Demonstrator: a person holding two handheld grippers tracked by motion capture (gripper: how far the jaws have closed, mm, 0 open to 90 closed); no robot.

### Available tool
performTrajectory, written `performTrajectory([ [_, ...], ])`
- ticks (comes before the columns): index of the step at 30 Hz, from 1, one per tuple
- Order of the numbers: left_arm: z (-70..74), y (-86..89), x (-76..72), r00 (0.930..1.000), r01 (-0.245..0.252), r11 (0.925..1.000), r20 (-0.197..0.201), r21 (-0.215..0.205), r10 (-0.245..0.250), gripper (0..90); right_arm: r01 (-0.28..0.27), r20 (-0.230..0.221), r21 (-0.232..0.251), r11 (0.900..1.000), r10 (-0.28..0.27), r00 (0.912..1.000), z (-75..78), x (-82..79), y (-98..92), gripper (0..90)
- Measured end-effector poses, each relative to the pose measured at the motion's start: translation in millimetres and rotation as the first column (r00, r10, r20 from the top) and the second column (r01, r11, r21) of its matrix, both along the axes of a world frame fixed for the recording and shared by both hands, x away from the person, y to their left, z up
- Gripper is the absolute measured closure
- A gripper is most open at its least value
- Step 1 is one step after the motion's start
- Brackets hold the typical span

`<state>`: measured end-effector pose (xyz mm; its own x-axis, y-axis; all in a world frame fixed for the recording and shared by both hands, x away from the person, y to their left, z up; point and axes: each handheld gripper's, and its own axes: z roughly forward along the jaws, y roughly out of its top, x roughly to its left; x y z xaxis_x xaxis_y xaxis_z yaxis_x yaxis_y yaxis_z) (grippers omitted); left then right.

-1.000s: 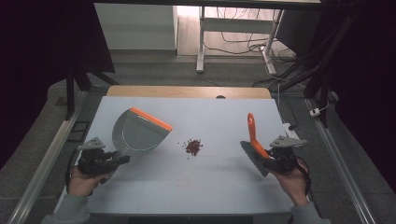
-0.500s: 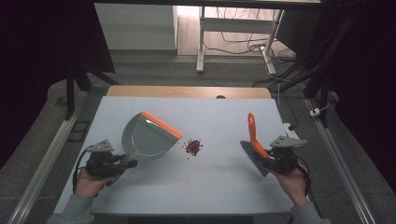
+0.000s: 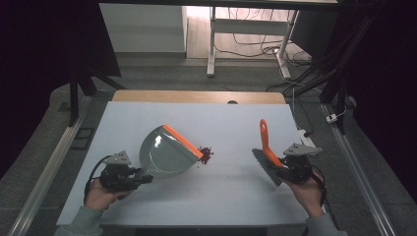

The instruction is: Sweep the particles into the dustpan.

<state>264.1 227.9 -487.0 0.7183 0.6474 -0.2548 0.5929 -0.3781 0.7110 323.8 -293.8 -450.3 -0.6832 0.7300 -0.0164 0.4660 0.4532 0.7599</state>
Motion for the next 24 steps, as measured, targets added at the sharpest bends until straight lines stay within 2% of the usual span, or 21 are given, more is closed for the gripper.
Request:
performTrajectory([
  [4,-2.7,-2.6,1.7,0.9995,0.024,0.9992,-0.021,0.031,-0.024,62.0,-0.010,-0.009,0.030,1.000,0.010,0.9999,0.4,0.4,1.8,70.5],
  [9,-3.5,-5.5,1.0,0.9979,0.055,0.9975,-0.036,0.045,-0.053,61.9,-0.016,-0.013,0.024,1.000,0.016,0.9998,-1.4,1.1,6.4,70.5],
  [16,-5.0,-4.8,2.5,0.9969,0.033,0.9971,-0.073,0.069,-0.028,61.9,-0.028,-0.018,0.021,0.999,0.028,0.9994,-2.4,1.0,12.8,70.5],
  [24,-5.7,-2.4,2.6,0.9948,0.047,0.9964,-0.093,0.070,-0.041,61.9,-0.045,-0.025,0.008,0.999,0.046,0.9987,-4.2,5.9,22.8,70.5],
])
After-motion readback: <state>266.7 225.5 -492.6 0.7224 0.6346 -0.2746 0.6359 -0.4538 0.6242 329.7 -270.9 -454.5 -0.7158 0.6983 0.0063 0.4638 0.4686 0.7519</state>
